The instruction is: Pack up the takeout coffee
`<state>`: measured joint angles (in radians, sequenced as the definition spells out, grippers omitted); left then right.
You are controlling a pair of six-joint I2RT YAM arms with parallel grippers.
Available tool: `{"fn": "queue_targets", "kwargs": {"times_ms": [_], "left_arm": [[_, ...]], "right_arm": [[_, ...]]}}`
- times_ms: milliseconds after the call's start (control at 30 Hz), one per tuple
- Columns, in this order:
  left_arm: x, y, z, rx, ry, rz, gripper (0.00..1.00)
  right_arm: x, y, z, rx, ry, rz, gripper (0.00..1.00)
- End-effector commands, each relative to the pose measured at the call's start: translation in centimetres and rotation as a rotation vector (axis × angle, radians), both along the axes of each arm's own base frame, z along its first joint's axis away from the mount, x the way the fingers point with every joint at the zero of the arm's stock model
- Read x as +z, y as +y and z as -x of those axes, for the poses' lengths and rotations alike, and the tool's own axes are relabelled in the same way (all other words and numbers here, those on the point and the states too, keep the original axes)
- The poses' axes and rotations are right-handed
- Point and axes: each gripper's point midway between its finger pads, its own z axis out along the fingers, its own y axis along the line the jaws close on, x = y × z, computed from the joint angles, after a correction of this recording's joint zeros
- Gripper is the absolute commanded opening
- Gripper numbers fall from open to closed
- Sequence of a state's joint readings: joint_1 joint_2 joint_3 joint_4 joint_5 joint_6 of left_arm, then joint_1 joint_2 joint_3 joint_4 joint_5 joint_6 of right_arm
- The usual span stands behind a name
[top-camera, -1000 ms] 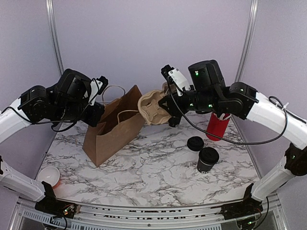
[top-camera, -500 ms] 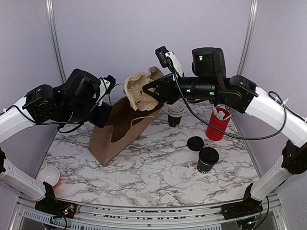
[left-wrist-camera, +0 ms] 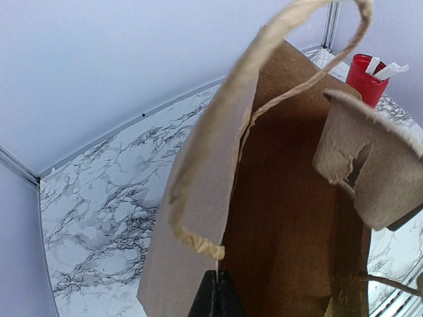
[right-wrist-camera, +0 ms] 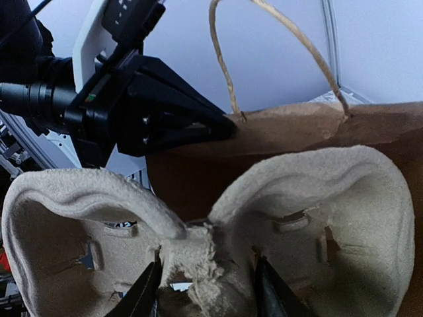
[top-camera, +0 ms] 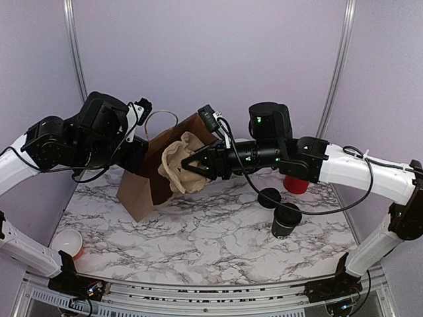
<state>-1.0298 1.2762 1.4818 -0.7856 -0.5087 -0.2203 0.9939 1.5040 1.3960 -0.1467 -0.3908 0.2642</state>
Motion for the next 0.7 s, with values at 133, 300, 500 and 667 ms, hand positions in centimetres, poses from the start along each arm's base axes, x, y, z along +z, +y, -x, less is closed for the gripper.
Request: {"fn": "queue_targets", "kwargs": {"times_ms": [133, 300, 500, 667], "left_arm": [[5.0, 0.4, 1.2, -0.092, -0.118, 0.087, 0.0], [3.1, -2.5, 3.8, -0.312, -0.023, 0.11, 0.0], [0.9, -4.6, 5.9, -0.424, 0.057, 0.14, 0.0], [1.5, -4.7, 6.3, -0.426, 0.041, 0.205, 0.0]], "right_arm": [[-4.0, 0.2, 1.0, 0.037, 0.108, 0.036, 0.44], [-6.1, 0.4, -0.9, -0.057, 0.069, 0.088, 0.43], [-7.4, 1.5, -2.8, -0.203, -0.096, 0.138, 0.43], [-8.3, 2.2, -3.0, -0.276, -0.213, 0.147, 0.42]]}}
